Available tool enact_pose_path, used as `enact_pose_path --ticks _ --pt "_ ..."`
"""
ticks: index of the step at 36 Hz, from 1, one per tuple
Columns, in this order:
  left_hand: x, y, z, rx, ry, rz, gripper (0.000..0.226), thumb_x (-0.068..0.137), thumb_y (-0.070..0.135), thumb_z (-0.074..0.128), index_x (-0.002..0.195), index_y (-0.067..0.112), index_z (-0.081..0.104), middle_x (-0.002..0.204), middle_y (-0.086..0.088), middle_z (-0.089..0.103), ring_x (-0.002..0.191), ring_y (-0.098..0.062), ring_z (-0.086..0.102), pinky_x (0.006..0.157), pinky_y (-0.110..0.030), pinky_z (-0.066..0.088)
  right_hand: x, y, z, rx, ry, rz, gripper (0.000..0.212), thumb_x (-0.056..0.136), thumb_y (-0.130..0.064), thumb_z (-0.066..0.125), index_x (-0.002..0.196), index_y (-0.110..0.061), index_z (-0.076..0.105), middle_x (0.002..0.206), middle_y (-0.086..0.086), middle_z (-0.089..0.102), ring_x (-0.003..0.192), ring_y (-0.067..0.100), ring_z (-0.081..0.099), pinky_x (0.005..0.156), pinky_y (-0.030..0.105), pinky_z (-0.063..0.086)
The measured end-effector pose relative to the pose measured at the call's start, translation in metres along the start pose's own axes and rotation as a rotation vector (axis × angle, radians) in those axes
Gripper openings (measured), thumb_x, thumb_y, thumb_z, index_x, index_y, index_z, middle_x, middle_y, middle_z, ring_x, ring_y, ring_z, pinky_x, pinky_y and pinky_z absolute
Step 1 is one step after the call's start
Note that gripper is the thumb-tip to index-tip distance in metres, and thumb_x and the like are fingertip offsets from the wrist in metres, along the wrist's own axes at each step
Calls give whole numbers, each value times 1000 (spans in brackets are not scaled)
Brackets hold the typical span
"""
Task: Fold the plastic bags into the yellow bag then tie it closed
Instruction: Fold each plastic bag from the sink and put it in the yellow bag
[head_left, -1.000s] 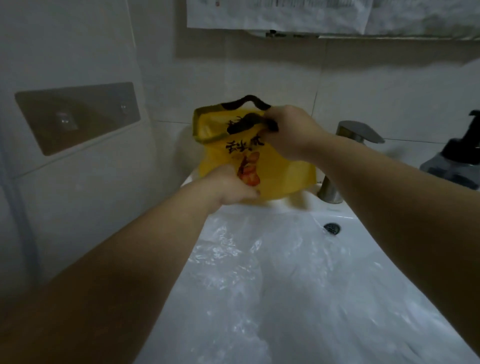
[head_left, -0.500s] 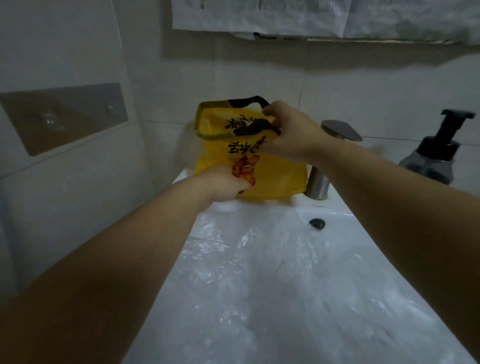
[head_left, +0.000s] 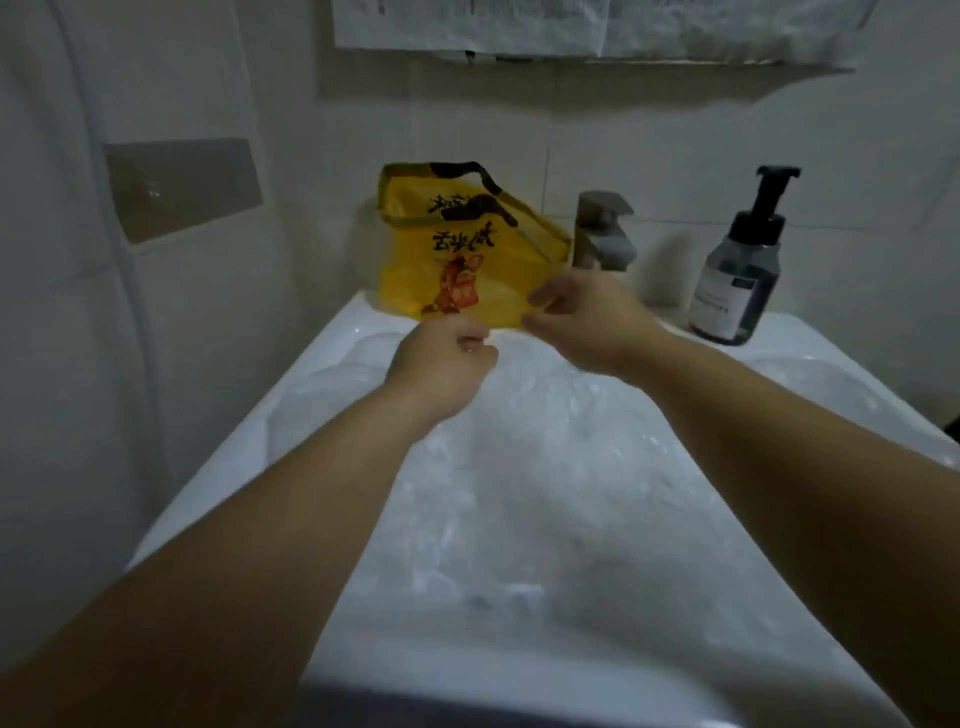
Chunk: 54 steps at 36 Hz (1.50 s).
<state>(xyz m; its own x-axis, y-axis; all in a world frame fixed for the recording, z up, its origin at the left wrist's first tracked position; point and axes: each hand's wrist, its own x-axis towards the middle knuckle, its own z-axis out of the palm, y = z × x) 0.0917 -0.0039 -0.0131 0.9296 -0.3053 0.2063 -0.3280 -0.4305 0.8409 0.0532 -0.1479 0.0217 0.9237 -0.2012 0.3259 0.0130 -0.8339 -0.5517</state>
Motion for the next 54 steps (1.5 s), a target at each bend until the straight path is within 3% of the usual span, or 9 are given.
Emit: enact_pose_path --ticks 9,12,17,25,32,36,44,50,54 --pt "-39 3 43 48 -129 -38 45 94 26 59 137 19 51 140 0 50 123 -19 50 92 -27 42 -63 52 11 -499 -281 420 96 80 -39 73 151 -29 9 155 12 14 139 39 22 109 52 26" --pt "-40 7 51 54 -199 -62 50 95 26 58 143 18 44 146 -3 44 128 -22 46 94 -27 39 -67 68 6 -495 -346 516 58 90 -17 60 141 -7 35 140 19 42 124 36 46 101 40 40" --pt "-34 18 59 -121 -198 -141 50 96 13 48 145 20 43 147 -3 43 131 -23 43 99 -31 39 -65 73 6 171 -44 393 21 97 -22 50 99 -6 64 96 10 65 84 22 60 74 28 47" --pt "-33 6 46 -345 -241 -31 73 78 31 72 142 39 38 131 12 56 115 -7 54 80 -23 41 -66 49 -16 1286 -139 256 29 99 -16 40 113 1 60 91 12 68 82 23 67 79 39 54" --pt "-45 3 42 -264 -109 11 21 85 29 72 105 22 68 90 -1 72 79 -15 68 68 -28 55 -65 49 -4 1229 -175 343 53 94 -48 48 130 -10 53 119 17 66 106 32 66 92 44 53" --pt "-42 3 40 -256 54 -30 26 83 34 73 102 18 67 100 -11 70 92 -27 67 88 -45 55 -66 43 2 1166 -205 296 66 77 -65 52 128 -23 54 116 6 69 102 24 68 91 41 53" --pt "-49 7 41 -230 -37 -55 41 79 47 73 98 13 60 97 -3 64 92 -15 61 80 -32 48 -74 41 17 931 -5 251 22 90 -1 56 112 -3 61 105 17 68 96 30 68 85 40 56" --pt "-49 8 26 -612 -23 -225 113 50 63 78 148 33 30 142 4 49 121 -18 55 102 -45 46 -80 31 5 1152 -114 300 23 94 0 51 114 -6 61 105 16 69 92 29 70 76 35 57" --pt "-57 10 29 -556 -43 -185 34 82 26 74 113 15 66 101 -6 74 91 -21 72 81 -36 57 -86 24 15 1084 -71 354 31 92 -17 62 120 -6 58 108 15 69 93 30 70 83 43 57"
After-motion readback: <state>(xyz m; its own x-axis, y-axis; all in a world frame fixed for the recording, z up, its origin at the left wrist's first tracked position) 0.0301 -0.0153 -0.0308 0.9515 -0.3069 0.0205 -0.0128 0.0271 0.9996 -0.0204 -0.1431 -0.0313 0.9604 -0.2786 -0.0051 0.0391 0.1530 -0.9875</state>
